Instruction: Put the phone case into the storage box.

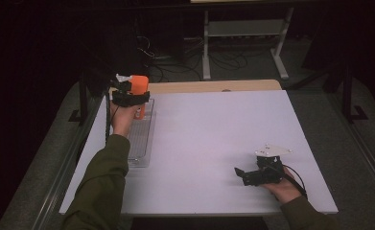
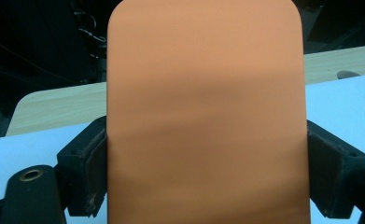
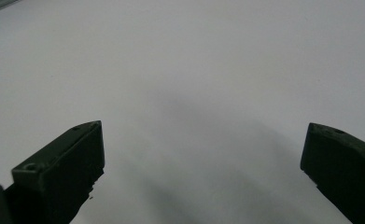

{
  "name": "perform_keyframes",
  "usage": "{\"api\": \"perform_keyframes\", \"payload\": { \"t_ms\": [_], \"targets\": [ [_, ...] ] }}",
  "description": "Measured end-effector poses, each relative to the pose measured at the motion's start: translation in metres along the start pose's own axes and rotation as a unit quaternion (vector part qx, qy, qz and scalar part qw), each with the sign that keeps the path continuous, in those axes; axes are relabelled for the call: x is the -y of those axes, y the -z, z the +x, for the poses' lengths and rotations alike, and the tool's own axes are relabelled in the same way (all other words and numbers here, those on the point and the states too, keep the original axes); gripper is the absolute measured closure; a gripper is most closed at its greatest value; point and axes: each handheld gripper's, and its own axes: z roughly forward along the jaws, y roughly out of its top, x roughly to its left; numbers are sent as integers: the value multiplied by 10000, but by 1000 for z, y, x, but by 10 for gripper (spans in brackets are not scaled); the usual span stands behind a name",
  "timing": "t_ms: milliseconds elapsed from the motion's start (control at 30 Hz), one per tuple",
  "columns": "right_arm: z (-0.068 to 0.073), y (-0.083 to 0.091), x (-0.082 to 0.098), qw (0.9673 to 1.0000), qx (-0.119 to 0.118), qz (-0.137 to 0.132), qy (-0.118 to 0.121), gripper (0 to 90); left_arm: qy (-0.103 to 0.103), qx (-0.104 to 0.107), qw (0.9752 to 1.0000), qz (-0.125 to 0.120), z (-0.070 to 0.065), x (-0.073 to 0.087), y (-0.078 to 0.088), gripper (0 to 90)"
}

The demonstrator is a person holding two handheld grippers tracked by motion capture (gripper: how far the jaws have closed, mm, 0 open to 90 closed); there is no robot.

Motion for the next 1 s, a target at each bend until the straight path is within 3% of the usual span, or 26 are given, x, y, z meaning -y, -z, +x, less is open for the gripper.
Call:
{"api": "perform_keyframes", "payload": {
  "t_ms": [300,333,400,667,1000],
  "targets": [
    [0,0,0,10000,-10,-1,3,0,66,-153,9998,-70,0,-10,-11,151],
    [0,0,0,10000,-9,-7,4,0,189,-136,9996,-170,-2,-10,-14,151],
    [0,1,0,10000,-12,-6,1,0,155,-189,9996,-161,-1,-11,-16,151],
    [0,1,0,10000,-10,-20,-3,0,334,-277,9988,-231,2,-9,-27,151],
    [0,1,1,10000,-15,-10,34,0,316,-282,9988,-233,4,-6,-33,151]
  ]
}}
